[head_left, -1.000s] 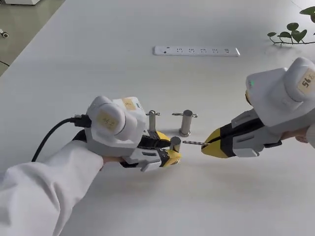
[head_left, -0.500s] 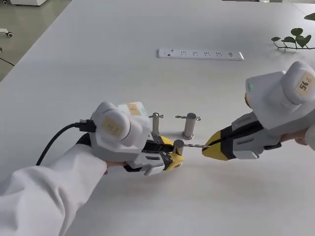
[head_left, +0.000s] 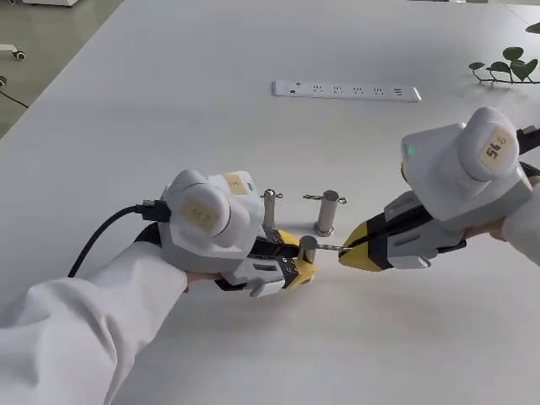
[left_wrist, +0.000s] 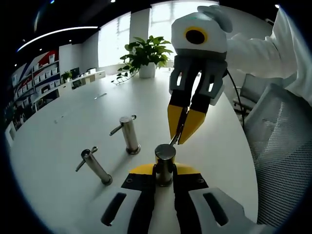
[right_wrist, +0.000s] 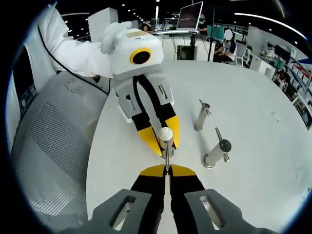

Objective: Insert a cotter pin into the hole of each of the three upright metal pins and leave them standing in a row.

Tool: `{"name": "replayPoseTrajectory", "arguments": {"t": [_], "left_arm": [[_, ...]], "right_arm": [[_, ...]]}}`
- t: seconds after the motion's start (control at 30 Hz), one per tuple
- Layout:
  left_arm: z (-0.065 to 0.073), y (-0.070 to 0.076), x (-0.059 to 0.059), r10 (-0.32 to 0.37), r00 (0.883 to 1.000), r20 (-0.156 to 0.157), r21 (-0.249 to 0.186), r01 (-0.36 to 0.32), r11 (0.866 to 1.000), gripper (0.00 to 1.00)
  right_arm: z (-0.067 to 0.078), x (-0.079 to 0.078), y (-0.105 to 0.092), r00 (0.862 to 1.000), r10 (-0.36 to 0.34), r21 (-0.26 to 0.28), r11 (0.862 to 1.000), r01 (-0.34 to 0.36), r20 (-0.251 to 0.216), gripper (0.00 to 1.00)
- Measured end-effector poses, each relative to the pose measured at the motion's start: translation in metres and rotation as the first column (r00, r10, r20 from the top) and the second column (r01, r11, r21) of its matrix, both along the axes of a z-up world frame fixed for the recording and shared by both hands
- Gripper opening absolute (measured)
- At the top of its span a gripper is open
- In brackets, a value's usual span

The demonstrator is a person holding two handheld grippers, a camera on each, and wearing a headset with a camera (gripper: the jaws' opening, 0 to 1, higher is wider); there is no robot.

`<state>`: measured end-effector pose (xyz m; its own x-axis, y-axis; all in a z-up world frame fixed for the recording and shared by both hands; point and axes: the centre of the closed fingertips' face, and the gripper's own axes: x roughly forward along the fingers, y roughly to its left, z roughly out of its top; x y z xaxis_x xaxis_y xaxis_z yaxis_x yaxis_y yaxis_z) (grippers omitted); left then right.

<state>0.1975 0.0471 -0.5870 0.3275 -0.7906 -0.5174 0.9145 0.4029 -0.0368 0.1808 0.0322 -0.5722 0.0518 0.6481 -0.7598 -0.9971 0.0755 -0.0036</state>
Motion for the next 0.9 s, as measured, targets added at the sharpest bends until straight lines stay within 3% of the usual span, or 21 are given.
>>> {"name": "replayPoseTrajectory", "arguments": {"t": [0.33,0.47,0.7,0.9], "left_arm": [[0.000,0.000,0.000,0.005,1.000,0.002,0.005,-0.005,1.000,0.11],[-0.001,0.000,-0.001,0.007,1.000,-0.003,0.006,-0.007,1.000,0.12],[-0.001,0.004,-0.002,-0.008,1.000,-0.002,0.021,0.008,1.000,0.12],[-0.002,0.007,-0.003,-0.010,1.000,-0.005,0.030,0.010,1.000,0.12]], "right_arm": [[-0.002,0.002,0.012,0.997,0.064,-0.019,0.998,-0.063,0.036,0.00],[0.003,0.007,0.010,0.997,0.044,-0.003,0.999,-0.044,0.059,0.17],[0.007,0.005,-0.005,0.999,0.020,0.009,1.000,-0.020,0.039,0.08],[0.012,0.004,-0.003,0.999,0.003,0.031,1.000,-0.004,0.032,0.01]]}}
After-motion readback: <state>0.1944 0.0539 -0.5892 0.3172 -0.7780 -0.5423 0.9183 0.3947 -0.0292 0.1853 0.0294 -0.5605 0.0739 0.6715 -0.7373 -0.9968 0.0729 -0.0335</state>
